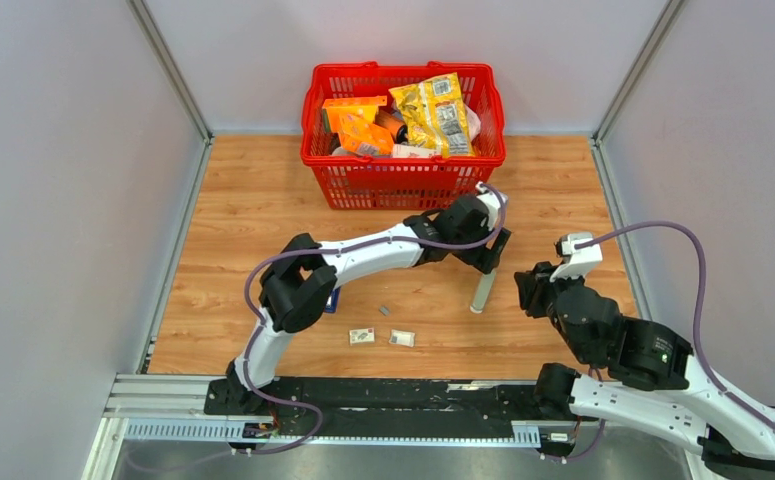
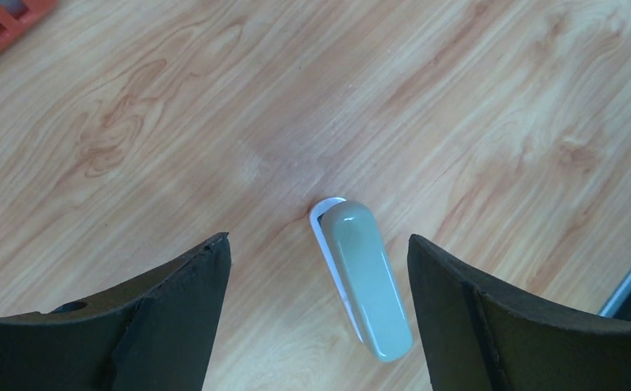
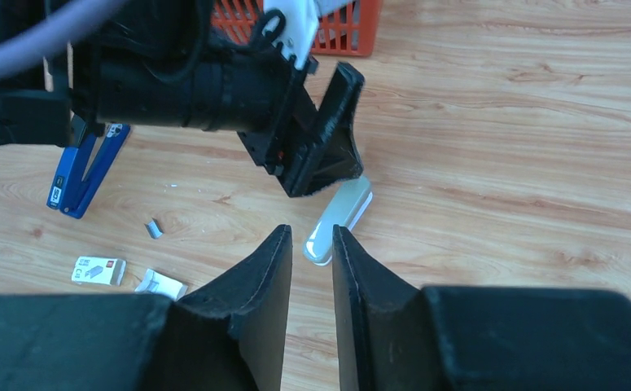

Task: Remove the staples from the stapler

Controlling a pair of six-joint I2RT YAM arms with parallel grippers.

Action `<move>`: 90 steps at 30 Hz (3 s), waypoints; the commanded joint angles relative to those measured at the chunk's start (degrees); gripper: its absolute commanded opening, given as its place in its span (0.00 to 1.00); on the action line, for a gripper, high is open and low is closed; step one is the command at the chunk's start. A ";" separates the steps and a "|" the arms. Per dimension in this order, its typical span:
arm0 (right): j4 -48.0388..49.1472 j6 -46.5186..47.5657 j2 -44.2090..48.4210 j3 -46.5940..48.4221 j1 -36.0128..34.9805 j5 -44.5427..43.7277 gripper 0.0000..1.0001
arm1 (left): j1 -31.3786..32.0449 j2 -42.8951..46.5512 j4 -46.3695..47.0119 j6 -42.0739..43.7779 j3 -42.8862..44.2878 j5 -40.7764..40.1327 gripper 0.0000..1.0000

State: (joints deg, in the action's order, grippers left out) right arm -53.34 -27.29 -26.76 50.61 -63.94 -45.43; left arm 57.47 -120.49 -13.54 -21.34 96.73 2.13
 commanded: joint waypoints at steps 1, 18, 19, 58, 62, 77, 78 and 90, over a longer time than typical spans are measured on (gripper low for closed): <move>0.52 -1.01 0.66 -0.16 0.13 -0.36 0.28 | 2.29 -3.43 -6.50 2.27 4.96 -7.30 0.86; 1.22 -0.22 -0.04 -0.25 0.13 0.08 0.29 | 6.42 -7.48 -7.11 -0.98 7.42 -13.38 0.81; 1.22 -0.31 -0.04 -0.16 0.13 0.08 0.30 | 6.60 -7.66 -7.11 -1.07 7.68 -13.47 0.80; 1.31 -0.05 0.75 -0.16 0.13 0.96 0.30 | 8.45 -10.30 -8.70 -5.03 10.50 -18.83 0.00; 0.96 -0.05 0.84 0.54 0.13 1.48 0.30 | 8.62 -6.88 -7.73 -2.83 7.17 -16.12 0.00; -4.40 1.10 1.37 7.83 0.05 7.54 0.27 | 8.53 18.43 5.36 10.62 -14.98 7.08 0.00; -4.49 1.10 1.36 8.01 0.13 8.24 0.27 | 8.53 19.40 6.32 11.93 -16.56 8.23 0.00; -3.79 2.85 -1.18 10.65 0.05 18.26 0.11 | 8.53 34.07 13.01 16.95 -26.59 25.98 0.00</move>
State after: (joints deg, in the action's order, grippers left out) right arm -57.65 -25.89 -26.83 58.35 -63.94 -31.83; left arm 65.65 -92.60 -6.00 -7.46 72.03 20.16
